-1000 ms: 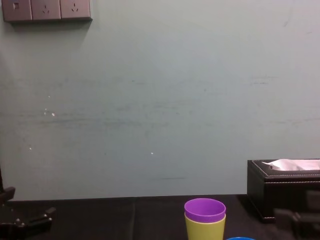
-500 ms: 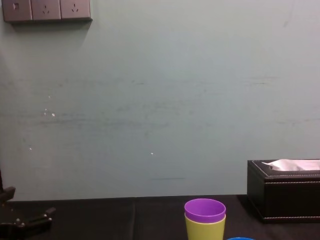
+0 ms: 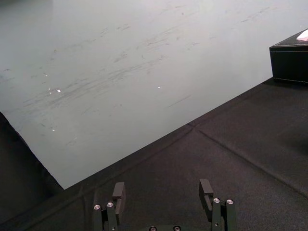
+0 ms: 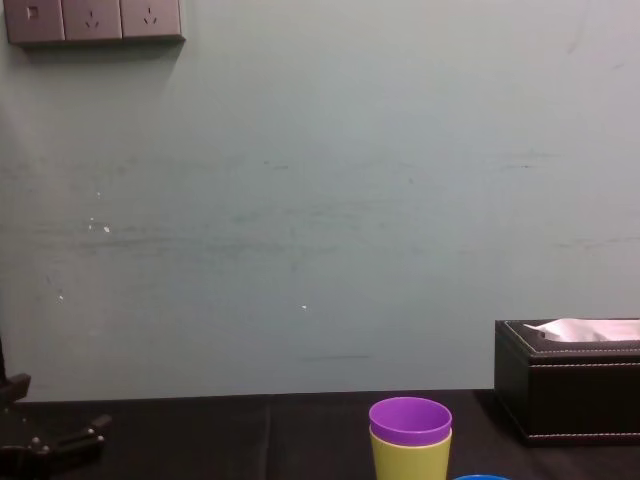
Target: Stack the three plastic cups sequentially using one hand.
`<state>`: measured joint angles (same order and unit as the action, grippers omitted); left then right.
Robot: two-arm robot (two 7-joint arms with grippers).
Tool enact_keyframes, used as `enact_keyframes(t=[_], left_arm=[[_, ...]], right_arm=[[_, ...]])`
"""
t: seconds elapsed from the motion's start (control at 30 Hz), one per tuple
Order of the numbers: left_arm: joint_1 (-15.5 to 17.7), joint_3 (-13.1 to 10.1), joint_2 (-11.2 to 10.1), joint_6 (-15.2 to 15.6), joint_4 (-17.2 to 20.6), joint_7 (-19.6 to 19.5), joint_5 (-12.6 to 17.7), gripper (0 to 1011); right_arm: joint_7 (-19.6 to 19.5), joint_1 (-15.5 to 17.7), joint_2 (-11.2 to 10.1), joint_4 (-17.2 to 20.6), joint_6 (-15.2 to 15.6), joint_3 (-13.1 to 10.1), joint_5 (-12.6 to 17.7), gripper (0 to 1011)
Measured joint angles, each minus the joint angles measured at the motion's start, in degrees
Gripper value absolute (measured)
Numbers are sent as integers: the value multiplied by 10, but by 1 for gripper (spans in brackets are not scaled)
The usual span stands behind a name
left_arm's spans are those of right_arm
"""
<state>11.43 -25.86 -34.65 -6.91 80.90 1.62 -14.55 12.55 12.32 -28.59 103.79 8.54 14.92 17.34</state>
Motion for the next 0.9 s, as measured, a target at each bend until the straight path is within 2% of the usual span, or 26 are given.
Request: enact_keyframes(t=[0.5, 0.9], left_arm=[[0, 0, 0, 0, 0, 0, 0, 1000], [0, 0, 0, 0, 0, 0, 0, 1000]], right_arm=[[-7, -31, 55, -35, 2, 17, -40, 1004], [-16, -43, 91, -59, -13, 17, -66, 1004]])
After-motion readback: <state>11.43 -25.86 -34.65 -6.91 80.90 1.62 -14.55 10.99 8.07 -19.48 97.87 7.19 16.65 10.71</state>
